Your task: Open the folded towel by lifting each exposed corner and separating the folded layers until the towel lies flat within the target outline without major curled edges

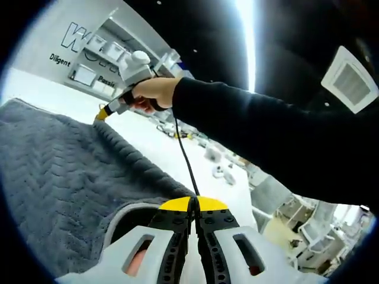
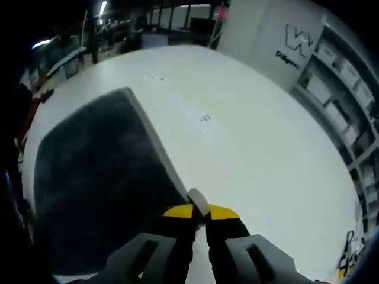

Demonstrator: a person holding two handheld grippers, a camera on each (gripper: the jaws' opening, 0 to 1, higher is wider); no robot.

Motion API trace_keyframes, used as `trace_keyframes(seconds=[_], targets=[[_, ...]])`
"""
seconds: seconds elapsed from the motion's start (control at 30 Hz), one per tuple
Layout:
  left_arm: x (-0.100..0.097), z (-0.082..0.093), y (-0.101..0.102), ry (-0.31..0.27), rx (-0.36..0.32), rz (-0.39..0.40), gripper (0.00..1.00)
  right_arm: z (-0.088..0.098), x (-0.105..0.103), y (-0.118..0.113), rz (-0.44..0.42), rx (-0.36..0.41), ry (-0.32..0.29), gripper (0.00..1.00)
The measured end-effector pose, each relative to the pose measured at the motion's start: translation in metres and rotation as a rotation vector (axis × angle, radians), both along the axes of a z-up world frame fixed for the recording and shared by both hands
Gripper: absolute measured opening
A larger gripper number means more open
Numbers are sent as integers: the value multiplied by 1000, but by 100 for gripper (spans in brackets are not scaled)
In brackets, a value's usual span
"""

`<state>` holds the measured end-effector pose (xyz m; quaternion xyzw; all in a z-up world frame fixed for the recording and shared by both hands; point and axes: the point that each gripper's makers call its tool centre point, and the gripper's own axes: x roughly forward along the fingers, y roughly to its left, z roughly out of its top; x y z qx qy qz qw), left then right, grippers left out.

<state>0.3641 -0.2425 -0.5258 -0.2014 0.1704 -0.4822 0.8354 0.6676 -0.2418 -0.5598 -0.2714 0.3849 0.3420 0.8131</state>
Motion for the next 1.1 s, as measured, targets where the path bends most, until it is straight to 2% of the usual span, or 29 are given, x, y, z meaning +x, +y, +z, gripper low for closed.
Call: trace_keyframes(seconds=[0.4, 0.87, 1.1], targets=[[6, -9, -12, -11, 30, 12, 1, -7, 8, -2, 31, 6, -61, 2], [5, -26, -20, 10, 58, -2, 1, -18, 7, -16, 7, 27, -55, 3], [3, -37, -24, 22, 106, -15, 1, -25, 5, -17, 7, 25, -51, 3]])
